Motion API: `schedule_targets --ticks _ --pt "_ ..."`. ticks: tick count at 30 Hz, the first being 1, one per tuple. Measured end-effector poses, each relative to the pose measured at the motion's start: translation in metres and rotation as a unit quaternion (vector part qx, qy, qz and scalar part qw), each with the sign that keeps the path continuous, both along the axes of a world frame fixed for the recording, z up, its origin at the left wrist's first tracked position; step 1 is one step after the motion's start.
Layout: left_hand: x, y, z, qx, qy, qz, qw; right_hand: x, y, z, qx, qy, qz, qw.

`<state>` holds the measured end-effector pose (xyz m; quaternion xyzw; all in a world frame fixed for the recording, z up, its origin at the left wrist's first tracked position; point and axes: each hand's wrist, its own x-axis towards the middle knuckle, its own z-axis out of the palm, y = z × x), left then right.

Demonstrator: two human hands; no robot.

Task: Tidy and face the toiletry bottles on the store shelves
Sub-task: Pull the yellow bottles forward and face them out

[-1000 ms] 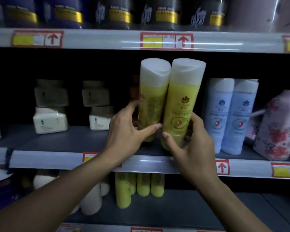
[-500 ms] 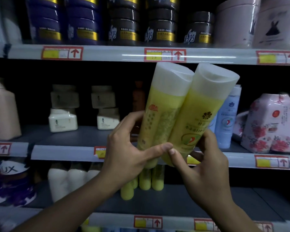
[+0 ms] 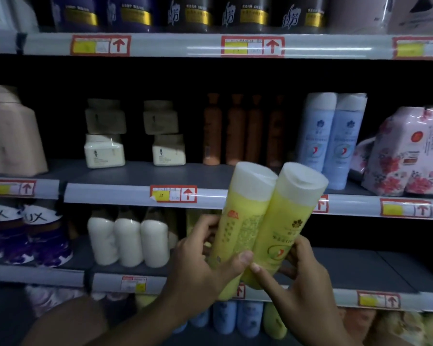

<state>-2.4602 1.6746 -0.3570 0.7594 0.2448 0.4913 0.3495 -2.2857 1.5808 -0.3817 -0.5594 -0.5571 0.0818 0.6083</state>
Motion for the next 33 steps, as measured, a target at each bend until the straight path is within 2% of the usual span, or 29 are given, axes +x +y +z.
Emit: schedule_targets --ticks 11,23,33 --pt "-0.001 0.023 -0.092 -0.118 0.119 -0.084 0.982 0.017 0.015 -0.089 -0.177 -0.035 -0.01 0.984" --pt "0.037 0.089 -0.122 -0.156 0.076 -0.03 0.984 0.042 0.071 -0.091 -0.261 -0.116 -0.077 0.955" --pt "0.06 0.137 -0.122 -0.108 0.062 0.05 0.991 0.045 0.129 -0.087 -0.237 -0.095 -0.135 0.957"
